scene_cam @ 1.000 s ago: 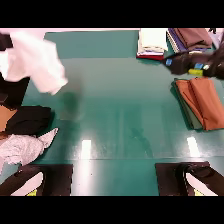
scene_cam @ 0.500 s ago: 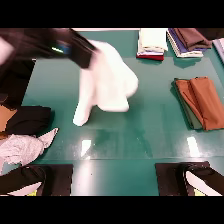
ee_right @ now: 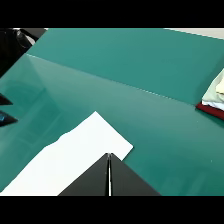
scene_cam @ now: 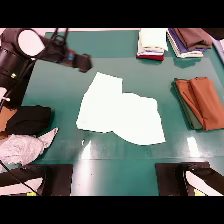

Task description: Fold the shirts.

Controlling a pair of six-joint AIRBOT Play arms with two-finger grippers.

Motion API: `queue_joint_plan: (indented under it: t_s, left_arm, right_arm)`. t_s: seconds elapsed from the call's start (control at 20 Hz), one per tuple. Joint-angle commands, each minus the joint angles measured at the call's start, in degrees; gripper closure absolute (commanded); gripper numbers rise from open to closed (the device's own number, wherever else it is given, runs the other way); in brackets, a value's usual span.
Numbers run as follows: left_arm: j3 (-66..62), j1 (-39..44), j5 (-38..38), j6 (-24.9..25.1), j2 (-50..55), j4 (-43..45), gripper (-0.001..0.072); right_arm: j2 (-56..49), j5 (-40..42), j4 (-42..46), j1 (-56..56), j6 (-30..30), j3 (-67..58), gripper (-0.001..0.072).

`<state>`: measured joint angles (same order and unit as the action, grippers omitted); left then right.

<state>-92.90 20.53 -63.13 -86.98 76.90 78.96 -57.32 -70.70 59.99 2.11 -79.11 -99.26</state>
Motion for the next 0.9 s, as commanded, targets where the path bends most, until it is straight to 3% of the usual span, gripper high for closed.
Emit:
queue_joint_plan:
  t_s: [0.0, 0.25, 0.4, 0.65, 0.75, 0.85]
  left_arm:
    - [11.5, -11.8, -0.6, -1.5, 0.4, -6.0, 0.0139]
    - [27.4, -13.9, 5.0, -0.9, 4.7, -12.2, 0.0139]
    - [28.7, -13.9, 5.6, 3.5, 9.2, -19.4, 0.0140]
    - [28.7, -13.7, 6.2, 5.0, 12.2, -25.5, 0.0141]
    - [28.7, -13.1, 6.6, 5.3, 12.2, -25.2, 0.0217]
    - [28.7, -12.0, 7.5, 5.9, 12.2, -25.4, 0.0221]
  right_arm:
    - [-0.1, -0.7, 0.0, 0.0, 0.0, -0.2, 0.0690]
    - [-0.1, -0.7, 0.0, 0.0, 0.0, -0.2, 0.0690]
    - [-0.1, -0.9, 0.0, 0.0, 0.0, -0.2, 0.0690]
    - [-0.1, -1.0, 0.0, 0.0, 0.0, -0.2, 0.0690]
    - [-0.1, -1.0, 0.0, 0.0, -0.1, -0.2, 0.0690]
    - [-0.1, -1.2, 0.0, 0.0, -0.8, -0.2, 0.0690]
